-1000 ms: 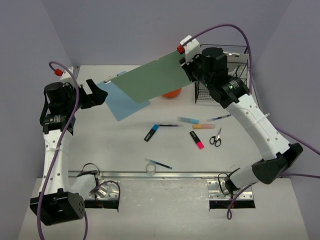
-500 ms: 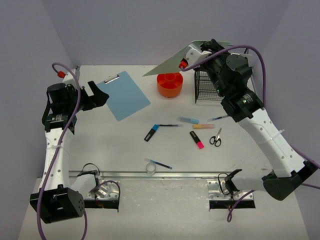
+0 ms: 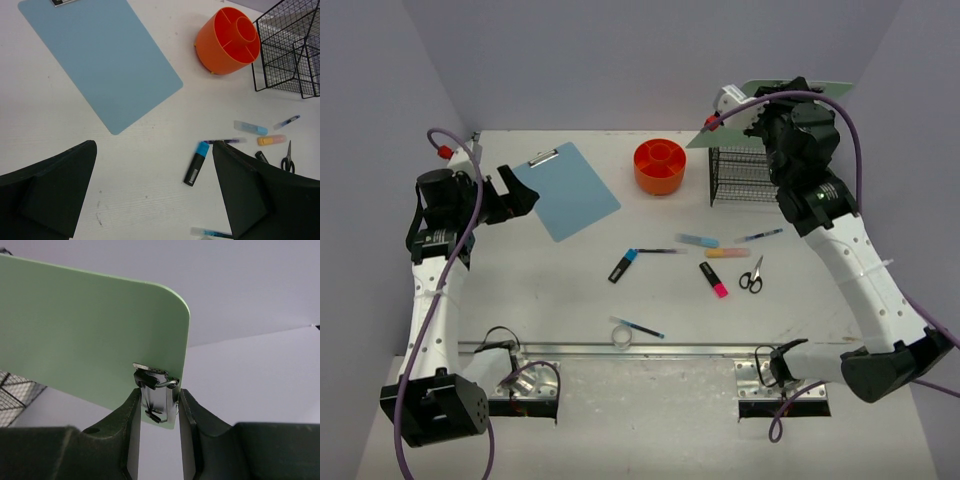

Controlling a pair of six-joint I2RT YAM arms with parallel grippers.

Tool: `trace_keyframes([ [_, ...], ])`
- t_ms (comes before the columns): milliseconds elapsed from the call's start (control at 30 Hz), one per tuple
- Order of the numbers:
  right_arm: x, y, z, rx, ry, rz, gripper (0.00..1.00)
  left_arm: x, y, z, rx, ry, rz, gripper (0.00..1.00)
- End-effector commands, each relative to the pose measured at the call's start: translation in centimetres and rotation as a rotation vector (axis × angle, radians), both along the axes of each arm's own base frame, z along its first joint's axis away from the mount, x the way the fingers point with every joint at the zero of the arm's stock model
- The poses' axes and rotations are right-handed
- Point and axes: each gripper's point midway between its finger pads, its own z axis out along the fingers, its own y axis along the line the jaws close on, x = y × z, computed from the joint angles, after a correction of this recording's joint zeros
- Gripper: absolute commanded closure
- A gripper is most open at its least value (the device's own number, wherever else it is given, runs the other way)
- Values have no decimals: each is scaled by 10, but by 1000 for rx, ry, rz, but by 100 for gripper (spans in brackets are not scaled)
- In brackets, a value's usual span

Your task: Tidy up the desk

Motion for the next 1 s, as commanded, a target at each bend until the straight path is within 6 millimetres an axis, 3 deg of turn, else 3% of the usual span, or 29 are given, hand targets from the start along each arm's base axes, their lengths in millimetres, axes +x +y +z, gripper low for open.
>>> trace_keyframes([
  [0,-3,-30,27,-11,-72,-82,100,1,-1,6,-2,-30,-7,0],
  [200,16,-59,6,-41,-35,-142,100,0,0,4,3,-28,-7,0],
  [333,38,-88,-6,-60,-49,-189,100,0,0,2,6,-24,-6,0],
  [467,58,-102,-16,-51,-52,-200,100,0,1,0,10,-20,-4,0],
  [667,95,-100,-43,-75,-28,-176,100,2,3,-3,15,-13,1,0],
  [967,138,-77,-96,-154,101,-54,100,4,4,-13,14,5,2,0],
])
